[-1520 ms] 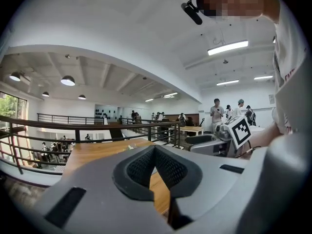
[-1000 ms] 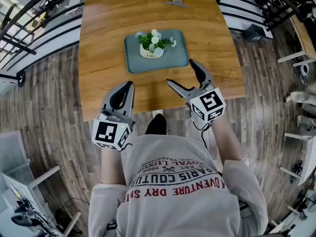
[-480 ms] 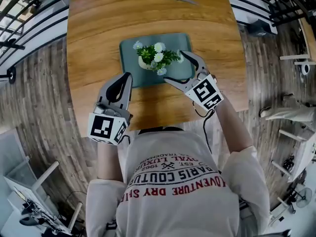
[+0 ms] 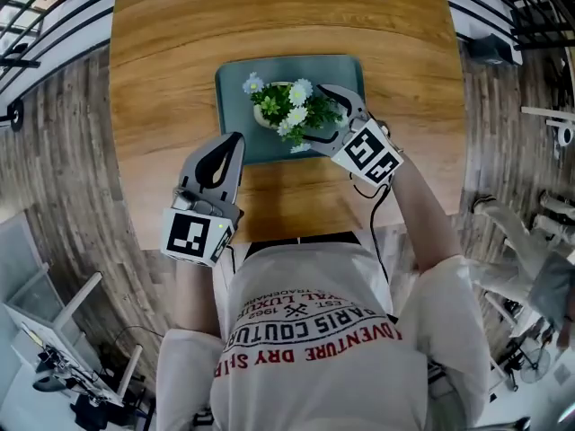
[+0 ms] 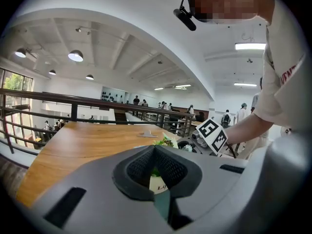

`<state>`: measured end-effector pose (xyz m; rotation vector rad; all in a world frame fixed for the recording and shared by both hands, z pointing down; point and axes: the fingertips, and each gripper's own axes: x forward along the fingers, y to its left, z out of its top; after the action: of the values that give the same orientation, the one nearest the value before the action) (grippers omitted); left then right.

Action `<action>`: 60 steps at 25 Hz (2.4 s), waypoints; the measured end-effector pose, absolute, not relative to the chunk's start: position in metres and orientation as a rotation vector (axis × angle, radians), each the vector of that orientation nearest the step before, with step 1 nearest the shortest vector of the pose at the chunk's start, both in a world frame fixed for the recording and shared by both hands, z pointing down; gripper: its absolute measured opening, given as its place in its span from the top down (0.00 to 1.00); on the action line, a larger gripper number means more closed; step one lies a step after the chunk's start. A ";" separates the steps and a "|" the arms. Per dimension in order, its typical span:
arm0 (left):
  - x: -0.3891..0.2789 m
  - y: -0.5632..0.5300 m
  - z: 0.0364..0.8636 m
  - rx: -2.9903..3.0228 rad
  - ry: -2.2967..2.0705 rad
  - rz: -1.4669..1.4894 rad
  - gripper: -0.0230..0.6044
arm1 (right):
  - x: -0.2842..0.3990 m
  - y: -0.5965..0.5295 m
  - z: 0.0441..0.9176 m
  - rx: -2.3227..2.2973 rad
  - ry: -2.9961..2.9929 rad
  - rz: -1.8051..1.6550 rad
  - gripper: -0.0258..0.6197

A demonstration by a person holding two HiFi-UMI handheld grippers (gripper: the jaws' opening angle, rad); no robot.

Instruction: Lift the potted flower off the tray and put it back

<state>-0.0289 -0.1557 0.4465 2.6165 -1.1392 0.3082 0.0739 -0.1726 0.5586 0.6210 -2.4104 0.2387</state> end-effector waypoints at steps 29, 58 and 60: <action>-0.029 -0.184 0.492 2.429 -1.348 0.374 0.94 | 0.042 -0.189 0.595 0.364 -2.524 0.233 0.22; -0.046 -0.180 0.390 2.744 -1.334 0.326 0.94 | 0.116 -0.216 0.406 1.232 -2.507 0.145 0.22; -0.043 -0.179 0.379 2.766 -1.342 0.319 0.94 | 0.127 -0.209 0.390 1.286 -2.508 0.149 0.22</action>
<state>-0.0431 -0.1794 0.3793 2.7662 -1.3416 0.3194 0.1270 -0.2093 0.3898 1.2857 -2.5076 0.1491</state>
